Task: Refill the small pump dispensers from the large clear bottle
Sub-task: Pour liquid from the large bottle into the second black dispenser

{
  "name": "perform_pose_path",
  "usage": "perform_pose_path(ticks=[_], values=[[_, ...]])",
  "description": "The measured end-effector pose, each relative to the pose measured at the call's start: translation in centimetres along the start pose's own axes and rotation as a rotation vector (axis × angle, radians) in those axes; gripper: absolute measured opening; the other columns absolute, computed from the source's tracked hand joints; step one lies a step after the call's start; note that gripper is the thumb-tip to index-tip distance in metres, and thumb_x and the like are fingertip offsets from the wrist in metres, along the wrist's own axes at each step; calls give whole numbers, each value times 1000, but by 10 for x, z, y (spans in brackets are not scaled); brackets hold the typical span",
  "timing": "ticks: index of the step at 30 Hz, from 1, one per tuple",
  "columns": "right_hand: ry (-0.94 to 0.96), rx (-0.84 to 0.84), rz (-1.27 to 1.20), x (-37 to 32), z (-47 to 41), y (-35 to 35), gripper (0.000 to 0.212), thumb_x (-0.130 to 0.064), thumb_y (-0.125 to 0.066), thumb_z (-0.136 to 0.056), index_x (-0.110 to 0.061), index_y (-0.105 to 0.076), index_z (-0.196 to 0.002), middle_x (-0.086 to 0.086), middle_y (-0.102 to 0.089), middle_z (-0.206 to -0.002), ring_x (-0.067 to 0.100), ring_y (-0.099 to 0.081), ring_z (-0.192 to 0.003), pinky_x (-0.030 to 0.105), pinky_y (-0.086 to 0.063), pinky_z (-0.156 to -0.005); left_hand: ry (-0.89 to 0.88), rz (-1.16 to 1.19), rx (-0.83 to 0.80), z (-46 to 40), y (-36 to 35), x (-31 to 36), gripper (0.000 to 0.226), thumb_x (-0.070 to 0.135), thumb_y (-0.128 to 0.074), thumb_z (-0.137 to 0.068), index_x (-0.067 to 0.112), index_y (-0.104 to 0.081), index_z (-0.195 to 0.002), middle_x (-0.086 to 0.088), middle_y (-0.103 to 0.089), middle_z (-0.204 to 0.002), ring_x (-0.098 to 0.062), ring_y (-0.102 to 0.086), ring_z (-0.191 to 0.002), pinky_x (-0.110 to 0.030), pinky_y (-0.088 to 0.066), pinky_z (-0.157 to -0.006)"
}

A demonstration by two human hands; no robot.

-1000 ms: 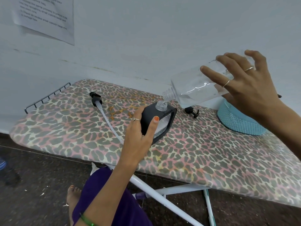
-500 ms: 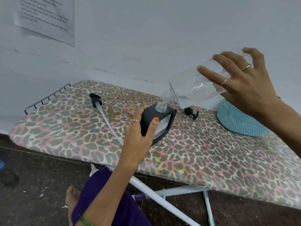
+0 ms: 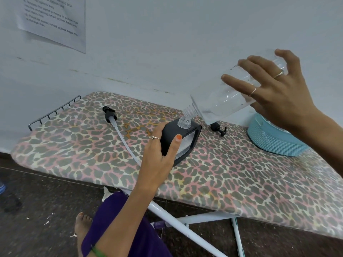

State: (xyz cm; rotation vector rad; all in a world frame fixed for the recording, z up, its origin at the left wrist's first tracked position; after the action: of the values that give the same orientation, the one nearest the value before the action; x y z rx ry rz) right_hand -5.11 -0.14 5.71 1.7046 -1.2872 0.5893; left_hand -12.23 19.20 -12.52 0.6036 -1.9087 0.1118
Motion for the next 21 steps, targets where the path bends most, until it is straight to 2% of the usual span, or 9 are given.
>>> perform_pose_path(ticks=[2,7,10,14,18,21], values=[[0,0,13,1,-2,-1,65,-3,-55,-90,-27,-38,-147,19,-51,-138,34,-46,-127,55,-25,-106,5,11,0,0,0,0,49,62,-42,-91,38,-38,-133,7,-59,-120,-5,-56,-107,-22,-48,-90],[12,33,44,2,-6,0,60,-4,-49,-94,-29,-39,-147,17,-52,-137,33,-49,-127,52,-22,-107,2,3,-5,-2,-1,-3,62,69,-39,-87,32,-38,-137,0,-61,-117,-19,-58,-106,-40,-50,-91],[19,37,57,4,-8,1,61,-2,-49,-93,-29,-39,-147,17,-52,-137,32,-48,-127,51,-22,-107,-1,9,-5,-2,-2,-3,64,71,-38,-87,31,-38,-138,2,-60,-122,-18,-57,-111,-40,-49,-94],[30,43,78,3,-10,1,62,-1,-49,-92,-29,-38,-147,16,-53,-137,32,-49,-127,51,-22,-107,5,10,-9,0,-2,-4,65,73,-38,-86,32,-38,-137,-4,-61,-116,-23,-59,-104,-36,-50,-88],[46,37,75,2,-12,1,63,0,-48,-92,-29,-37,-148,17,-52,-137,33,-48,-126,51,-21,-107,11,9,-10,0,-2,-5,61,68,-40,-88,33,-37,-138,-1,-61,-119,-19,-59,-107,-32,-50,-89],[44,25,81,5,-14,4,64,0,-47,-92,-30,-36,-148,17,-52,-138,33,-48,-127,51,-20,-108,14,23,-12,-1,-1,-4,60,67,-41,-88,33,-38,-138,2,-60,-121,-19,-58,-109,-37,-51,-92]])
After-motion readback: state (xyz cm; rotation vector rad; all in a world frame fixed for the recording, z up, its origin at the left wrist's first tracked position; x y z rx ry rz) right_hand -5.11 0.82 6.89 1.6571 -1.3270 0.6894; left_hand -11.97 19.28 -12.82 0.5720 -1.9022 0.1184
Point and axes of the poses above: each hand's wrist, its own z-axis away from the middle knuckle, its own y-axis out of the back of the hand, x = y × z, the point moved 6 cm from there along -z, towards the middle knuckle
